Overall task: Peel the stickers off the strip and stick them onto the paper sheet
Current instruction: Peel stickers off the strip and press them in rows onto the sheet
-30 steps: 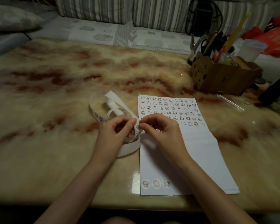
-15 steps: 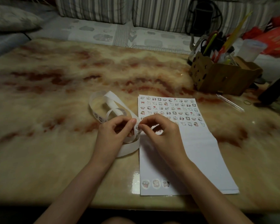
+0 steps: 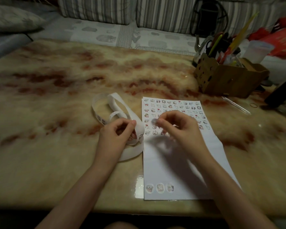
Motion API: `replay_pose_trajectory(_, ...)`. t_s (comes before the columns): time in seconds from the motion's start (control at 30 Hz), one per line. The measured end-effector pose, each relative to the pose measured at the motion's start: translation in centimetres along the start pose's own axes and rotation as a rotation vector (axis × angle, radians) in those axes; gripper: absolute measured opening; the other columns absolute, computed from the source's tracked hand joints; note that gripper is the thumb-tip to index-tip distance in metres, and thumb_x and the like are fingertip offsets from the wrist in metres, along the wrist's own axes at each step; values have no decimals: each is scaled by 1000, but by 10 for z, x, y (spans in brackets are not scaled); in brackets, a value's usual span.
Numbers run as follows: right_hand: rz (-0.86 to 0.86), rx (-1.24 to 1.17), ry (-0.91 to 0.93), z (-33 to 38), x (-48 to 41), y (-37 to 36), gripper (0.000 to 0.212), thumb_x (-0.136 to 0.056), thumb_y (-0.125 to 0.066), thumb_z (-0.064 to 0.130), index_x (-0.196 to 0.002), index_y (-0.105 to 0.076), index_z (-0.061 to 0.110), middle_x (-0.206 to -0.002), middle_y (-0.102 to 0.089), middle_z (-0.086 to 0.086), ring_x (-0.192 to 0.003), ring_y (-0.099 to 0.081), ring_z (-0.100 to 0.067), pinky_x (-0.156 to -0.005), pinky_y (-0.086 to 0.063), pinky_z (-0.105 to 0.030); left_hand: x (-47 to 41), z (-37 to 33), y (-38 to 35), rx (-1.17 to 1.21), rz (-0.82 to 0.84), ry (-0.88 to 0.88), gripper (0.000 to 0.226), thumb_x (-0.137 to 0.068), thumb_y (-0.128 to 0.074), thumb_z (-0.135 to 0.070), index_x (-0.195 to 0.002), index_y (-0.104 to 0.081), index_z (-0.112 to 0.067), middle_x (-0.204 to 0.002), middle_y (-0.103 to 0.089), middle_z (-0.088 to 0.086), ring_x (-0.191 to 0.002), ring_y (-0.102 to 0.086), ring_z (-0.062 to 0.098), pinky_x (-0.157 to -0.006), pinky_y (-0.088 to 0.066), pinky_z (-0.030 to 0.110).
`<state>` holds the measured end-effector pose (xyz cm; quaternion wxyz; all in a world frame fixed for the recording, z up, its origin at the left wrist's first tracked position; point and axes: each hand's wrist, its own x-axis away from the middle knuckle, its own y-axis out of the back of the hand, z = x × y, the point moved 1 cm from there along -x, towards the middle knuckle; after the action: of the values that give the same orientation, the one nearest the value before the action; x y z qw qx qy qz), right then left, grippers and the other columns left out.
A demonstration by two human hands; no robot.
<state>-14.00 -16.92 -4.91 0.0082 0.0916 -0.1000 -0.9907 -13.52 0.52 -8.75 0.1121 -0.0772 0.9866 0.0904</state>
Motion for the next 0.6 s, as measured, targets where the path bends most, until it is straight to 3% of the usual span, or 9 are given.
replay_pose_trajectory(0.1, -26, 21, -185, -1, -12, 27, 7, -83, -68, 1, -77, -66, 4, -57, -63, 7, -42, -49, 4, -41, -34, -6, 0, 1, 0, 8, 12, 5, 16, -88, -63, -13, -73, -68, -9, -56, -65, -9, -53, -59, -1, -58, -45, 10)
replay_pose_trajectory(0.2, -56, 132, -301, -8, -17, 49, 12, -84, -66, -1, -74, -65, 6, -63, -65, 1, -38, -48, 6, -38, -31, -5, 0, 1, -1, 3, 15, 6, 16, -88, -63, -13, -73, -69, -12, -58, -66, -10, -54, -60, -1, -58, -45, 10)
replay_pose_trajectory(0.33, -55, 202, -355, -19, -19, 62, 4, -84, -66, -2, -83, -68, -5, -44, -61, 8, -32, -45, 1, -34, -30, -7, -1, 2, -1, -3, 12, 6, 15, -88, -63, -13, -74, -69, -11, -57, -66, -8, -54, -60, 0, -58, -45, 10)
replay_pose_trajectory(0.6, -38, 297, -342, -31, -19, 60, 12, -79, -72, 7, -69, -74, 13, -63, -70, 2, -39, -42, 3, -42, -32, -10, 0, 0, -2, -14, 14, -4, 14, -88, -63, -11, -77, -70, -5, -61, -66, -2, -53, -59, -1, -57, -43, 7)
